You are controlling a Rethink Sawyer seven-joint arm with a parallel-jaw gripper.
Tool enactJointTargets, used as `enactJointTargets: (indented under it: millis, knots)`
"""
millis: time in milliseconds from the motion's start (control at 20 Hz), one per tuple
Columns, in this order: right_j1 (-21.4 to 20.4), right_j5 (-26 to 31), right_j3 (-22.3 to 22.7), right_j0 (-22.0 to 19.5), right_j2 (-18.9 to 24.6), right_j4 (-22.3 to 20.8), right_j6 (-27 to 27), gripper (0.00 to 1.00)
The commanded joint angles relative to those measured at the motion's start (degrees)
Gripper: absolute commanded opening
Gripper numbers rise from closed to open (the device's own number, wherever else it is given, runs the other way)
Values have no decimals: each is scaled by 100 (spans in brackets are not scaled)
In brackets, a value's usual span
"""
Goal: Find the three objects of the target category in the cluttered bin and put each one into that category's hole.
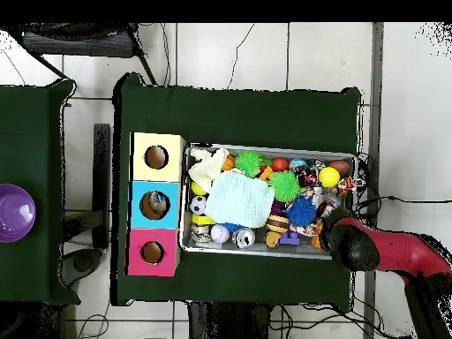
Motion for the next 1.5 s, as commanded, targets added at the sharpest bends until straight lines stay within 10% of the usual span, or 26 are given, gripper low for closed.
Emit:
enactJointTargets:
  millis: [50,400,450,1150,1500]
  knots:
    - [635,-199,-412,9,-300,-480,-249,0]
    - [731,66,-371,-276,-174,-397,-582,0]
    - [743,98,-370,-295,-163,-397,-624,100]
    - [122,393,-140,-277,-215,52,-370,100]
    - [851,-276,-346,-472,-114,222,168,100]
